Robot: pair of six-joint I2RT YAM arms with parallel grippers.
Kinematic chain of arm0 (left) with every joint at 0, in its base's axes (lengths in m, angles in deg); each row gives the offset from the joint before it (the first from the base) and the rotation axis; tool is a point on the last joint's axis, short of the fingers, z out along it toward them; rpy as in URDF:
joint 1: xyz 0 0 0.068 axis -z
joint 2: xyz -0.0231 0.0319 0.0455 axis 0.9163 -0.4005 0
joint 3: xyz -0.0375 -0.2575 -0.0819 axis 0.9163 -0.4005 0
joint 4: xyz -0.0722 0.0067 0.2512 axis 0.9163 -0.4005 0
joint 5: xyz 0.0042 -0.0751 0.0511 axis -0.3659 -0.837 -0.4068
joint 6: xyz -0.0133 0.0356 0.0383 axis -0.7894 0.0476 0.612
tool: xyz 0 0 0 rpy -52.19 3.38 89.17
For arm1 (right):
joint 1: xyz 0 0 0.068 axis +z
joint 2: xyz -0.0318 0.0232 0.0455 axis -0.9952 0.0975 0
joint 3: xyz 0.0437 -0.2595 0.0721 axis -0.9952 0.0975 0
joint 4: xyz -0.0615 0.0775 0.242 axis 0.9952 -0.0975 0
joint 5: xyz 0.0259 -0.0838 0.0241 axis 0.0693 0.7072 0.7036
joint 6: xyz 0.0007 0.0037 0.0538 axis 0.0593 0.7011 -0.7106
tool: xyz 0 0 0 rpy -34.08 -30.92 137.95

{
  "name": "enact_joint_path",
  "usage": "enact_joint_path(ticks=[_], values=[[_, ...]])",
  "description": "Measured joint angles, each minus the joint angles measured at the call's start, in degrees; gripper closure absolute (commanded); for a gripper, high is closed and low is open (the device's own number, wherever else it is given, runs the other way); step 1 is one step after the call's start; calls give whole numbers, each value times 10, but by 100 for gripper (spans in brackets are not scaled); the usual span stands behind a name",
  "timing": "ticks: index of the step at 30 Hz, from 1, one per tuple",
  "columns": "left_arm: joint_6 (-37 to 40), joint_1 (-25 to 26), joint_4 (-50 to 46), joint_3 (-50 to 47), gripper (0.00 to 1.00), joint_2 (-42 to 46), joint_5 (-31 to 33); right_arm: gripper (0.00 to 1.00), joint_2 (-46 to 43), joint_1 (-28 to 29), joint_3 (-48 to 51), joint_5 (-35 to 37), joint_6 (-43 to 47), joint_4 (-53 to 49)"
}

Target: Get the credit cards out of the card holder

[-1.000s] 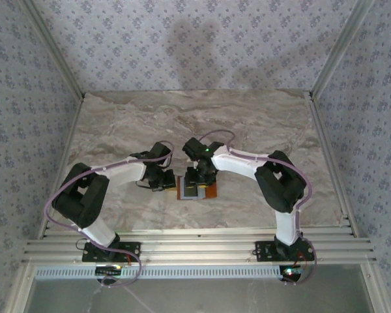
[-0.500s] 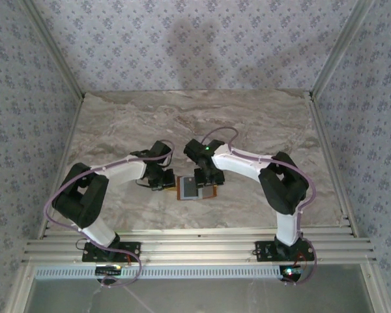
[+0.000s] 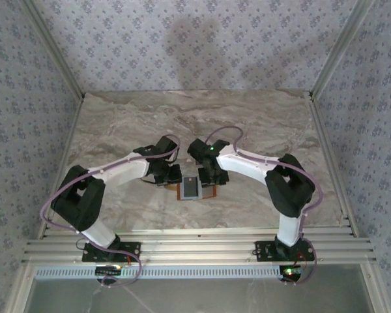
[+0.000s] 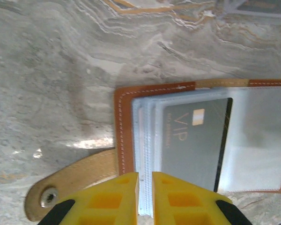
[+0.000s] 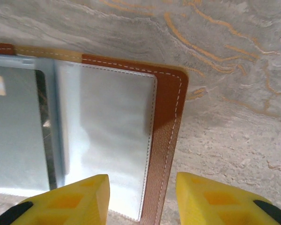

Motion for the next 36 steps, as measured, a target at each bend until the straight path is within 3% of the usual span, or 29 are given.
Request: enact_joint_path(ticks=[9, 17, 23, 36], values=[[-13, 4, 14, 0, 84, -15, -10, 65, -42, -7, 0, -34, 4, 14], [-25, 6, 40, -7, 84, -33, -21, 72, -47, -45, 58, -202, -1, 175], [-25, 7, 41, -7, 84, -33, -21, 73, -18, -71, 111, -275, -14, 274], [-25, 21, 38, -5, 83, -37, -21, 75, -6, -92, 165, -308, -17, 327]])
